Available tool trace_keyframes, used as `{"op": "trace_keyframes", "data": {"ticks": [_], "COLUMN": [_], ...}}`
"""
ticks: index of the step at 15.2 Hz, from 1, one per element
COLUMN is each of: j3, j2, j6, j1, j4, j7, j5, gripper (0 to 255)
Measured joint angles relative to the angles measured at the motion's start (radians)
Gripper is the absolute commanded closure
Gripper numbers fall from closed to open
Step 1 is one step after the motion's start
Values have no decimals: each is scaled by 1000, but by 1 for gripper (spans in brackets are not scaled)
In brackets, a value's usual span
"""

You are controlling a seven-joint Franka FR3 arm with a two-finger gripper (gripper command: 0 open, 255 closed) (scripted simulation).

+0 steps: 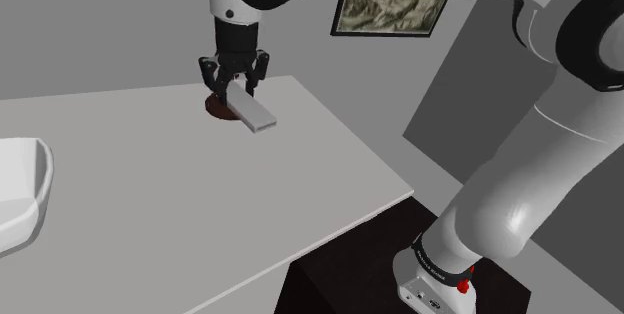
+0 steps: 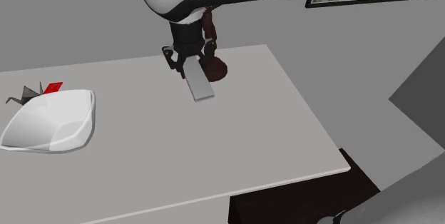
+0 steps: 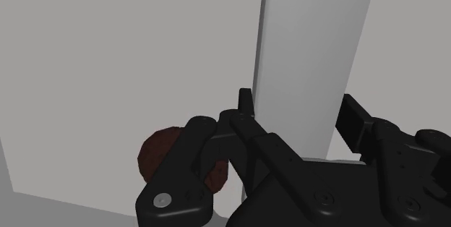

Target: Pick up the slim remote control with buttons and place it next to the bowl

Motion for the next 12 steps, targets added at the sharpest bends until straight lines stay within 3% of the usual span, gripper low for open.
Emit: {"op": "trace_keyframes", "data": {"ticks": [5,9,12], "j3": [36,45,42], "j2": [192,379,425], "j6": [-64,-144,-143], "j1": [73,176,200], "j4": [232,478,519], "j7": [114,202,220], "j5": [-88,-172,-191], "gripper": [255,255,255]}}
